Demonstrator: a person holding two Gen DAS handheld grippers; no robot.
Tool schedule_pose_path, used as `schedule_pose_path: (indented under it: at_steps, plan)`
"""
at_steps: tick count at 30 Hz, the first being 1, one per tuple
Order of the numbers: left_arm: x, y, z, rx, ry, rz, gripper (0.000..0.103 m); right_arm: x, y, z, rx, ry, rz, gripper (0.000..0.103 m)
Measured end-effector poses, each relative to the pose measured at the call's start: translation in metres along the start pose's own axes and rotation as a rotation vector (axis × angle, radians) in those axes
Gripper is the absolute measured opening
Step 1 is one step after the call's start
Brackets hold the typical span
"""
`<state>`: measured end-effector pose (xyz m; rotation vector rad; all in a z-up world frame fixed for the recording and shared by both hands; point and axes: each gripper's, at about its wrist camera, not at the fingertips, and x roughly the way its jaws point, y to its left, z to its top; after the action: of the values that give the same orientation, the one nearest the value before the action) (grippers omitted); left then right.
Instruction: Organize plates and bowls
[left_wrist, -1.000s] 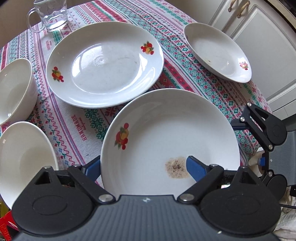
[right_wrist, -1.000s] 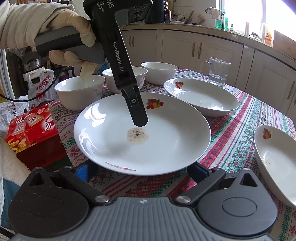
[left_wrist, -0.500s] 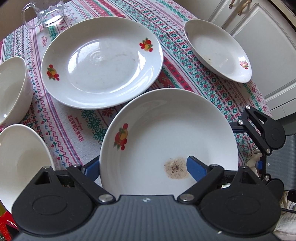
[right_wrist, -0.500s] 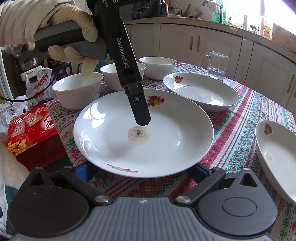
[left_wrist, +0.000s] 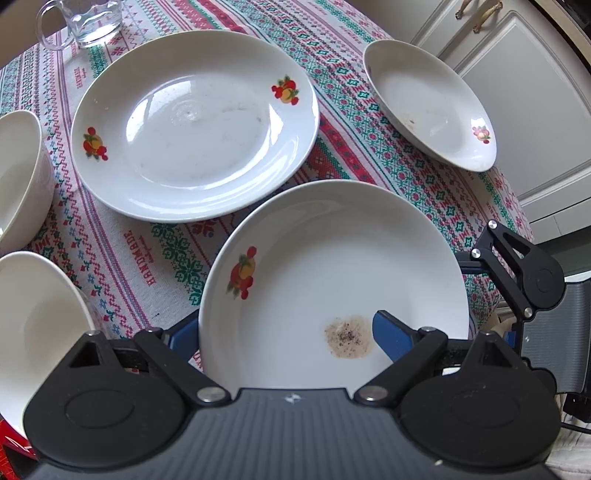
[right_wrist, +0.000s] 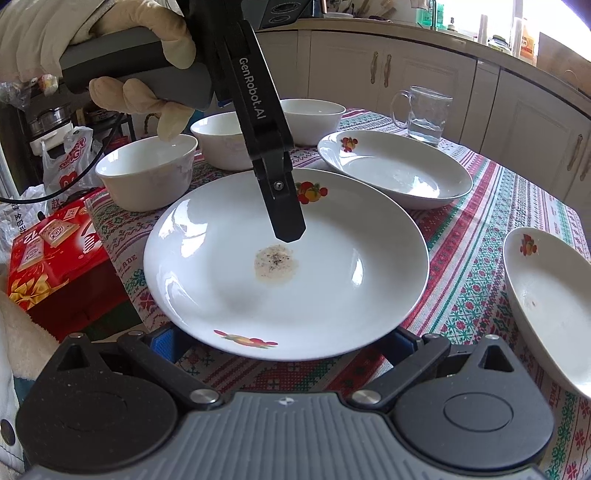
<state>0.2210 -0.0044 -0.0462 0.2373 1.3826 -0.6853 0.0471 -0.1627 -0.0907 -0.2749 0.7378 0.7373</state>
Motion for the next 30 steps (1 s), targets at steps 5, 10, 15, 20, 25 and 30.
schedule_pose_path:
  at_steps: [5,10,15,20,25,30]
  plan:
    - [-0.004,0.001,-0.001,-0.005,-0.013,-0.017,0.094,-0.001,-0.001,0.000,-0.001,0.007,0.002,0.103]
    - [-0.008,-0.001,-0.001,-0.003,-0.023,-0.028,0.094,-0.003,-0.003,0.001,-0.004,0.017,0.002,0.103]
    - [-0.011,-0.005,0.002,-0.005,-0.035,-0.038,0.094,-0.009,-0.008,0.001,0.001,0.013,0.011,0.103]
    - [-0.017,-0.012,0.007,-0.001,-0.056,-0.052,0.094,-0.017,-0.015,0.002,0.004,0.006,0.011,0.103]
    - [-0.019,-0.024,0.017,0.016,-0.074,-0.056,0.094,-0.027,-0.022,0.001,-0.004,0.002,-0.006,0.103]
    - [-0.019,-0.034,0.028,0.029,-0.083,-0.062,0.094,-0.037,-0.034,0.000,0.002,-0.007,-0.020,0.103]
